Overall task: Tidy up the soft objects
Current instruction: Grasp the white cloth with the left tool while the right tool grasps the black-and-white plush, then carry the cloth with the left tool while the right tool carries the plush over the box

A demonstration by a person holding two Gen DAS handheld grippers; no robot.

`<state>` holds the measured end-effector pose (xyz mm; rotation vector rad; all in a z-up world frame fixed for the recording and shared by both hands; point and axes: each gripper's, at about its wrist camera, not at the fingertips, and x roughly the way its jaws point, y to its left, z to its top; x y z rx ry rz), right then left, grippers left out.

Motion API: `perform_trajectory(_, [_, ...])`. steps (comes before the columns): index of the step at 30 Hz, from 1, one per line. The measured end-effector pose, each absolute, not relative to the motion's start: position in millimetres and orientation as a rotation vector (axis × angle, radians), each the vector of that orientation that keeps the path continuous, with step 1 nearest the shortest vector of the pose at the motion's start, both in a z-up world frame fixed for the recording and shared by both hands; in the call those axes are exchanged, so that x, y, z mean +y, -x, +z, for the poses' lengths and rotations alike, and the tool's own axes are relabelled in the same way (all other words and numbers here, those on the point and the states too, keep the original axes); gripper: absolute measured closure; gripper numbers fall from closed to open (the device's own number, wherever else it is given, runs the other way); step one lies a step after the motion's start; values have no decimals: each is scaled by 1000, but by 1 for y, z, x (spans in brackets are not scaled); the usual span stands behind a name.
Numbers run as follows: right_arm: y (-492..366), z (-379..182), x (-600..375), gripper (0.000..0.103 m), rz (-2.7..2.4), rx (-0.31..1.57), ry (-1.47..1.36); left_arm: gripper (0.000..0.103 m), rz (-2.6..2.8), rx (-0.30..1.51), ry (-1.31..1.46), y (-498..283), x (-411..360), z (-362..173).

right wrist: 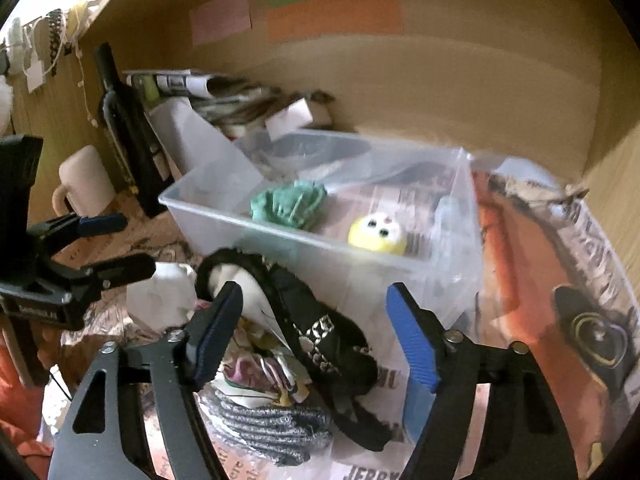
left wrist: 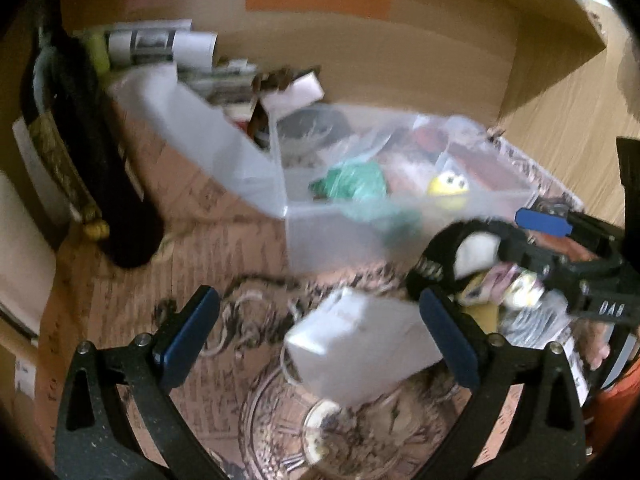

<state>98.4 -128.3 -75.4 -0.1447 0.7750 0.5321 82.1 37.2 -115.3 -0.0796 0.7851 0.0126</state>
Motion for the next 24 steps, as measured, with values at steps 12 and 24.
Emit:
perform_trajectory(12, [-100,-84,-132,83,589,816,78,33,-71,838,193,-77,43,-139])
perform_trajectory(24, [-84,-59,-137,90,555,702,107,79,-99,782,162,-69,31,-121])
